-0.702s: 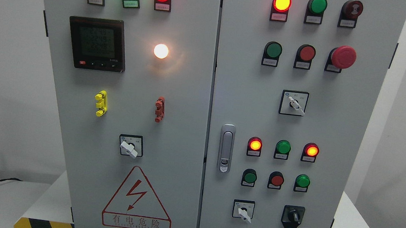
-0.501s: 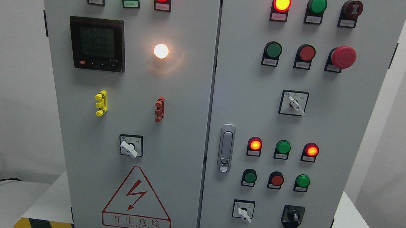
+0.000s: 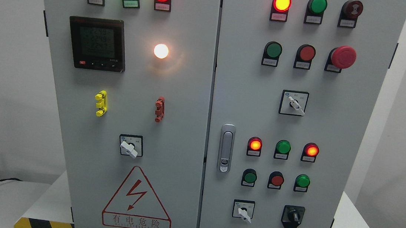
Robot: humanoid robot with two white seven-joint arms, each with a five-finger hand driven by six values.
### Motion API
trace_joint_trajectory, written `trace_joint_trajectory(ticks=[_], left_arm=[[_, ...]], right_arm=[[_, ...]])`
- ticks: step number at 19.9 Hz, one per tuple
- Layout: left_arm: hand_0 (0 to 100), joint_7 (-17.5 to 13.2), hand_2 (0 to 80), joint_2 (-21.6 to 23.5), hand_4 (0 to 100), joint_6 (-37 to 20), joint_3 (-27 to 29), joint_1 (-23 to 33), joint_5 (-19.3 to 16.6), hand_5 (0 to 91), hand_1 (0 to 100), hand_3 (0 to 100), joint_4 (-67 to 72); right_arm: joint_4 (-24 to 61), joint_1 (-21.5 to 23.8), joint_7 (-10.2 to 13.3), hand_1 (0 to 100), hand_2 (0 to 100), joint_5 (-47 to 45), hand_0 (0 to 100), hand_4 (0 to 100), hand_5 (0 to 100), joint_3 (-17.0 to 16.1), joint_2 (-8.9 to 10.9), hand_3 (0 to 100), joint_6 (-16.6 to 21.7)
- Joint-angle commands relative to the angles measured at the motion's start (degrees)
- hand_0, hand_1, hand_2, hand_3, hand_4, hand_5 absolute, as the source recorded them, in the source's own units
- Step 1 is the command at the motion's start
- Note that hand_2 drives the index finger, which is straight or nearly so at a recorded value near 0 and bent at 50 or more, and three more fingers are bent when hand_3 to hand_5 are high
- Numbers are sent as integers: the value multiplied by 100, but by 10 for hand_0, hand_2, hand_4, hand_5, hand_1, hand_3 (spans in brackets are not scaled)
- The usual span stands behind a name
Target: Trip black knob to open circuit
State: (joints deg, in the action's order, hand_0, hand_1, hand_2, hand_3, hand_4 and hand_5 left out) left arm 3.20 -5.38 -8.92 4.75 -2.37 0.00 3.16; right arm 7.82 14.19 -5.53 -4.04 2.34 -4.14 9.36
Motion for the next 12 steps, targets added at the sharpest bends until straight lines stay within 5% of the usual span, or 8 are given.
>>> trace_joint_trajectory(ticks=[1, 12], left_arm=[[120, -4, 0, 2, 0, -5, 0, 0, -176, 0, 389, 0, 0], [120, -4, 0, 2, 0, -5, 0, 0, -176, 0, 389, 0, 0]], right_arm=[[0, 5, -1, 252, 110, 0, 94, 141, 169, -6, -8, 203, 4], [0, 5, -1, 252, 111, 0, 94, 142, 170, -6, -25, 204, 39]])
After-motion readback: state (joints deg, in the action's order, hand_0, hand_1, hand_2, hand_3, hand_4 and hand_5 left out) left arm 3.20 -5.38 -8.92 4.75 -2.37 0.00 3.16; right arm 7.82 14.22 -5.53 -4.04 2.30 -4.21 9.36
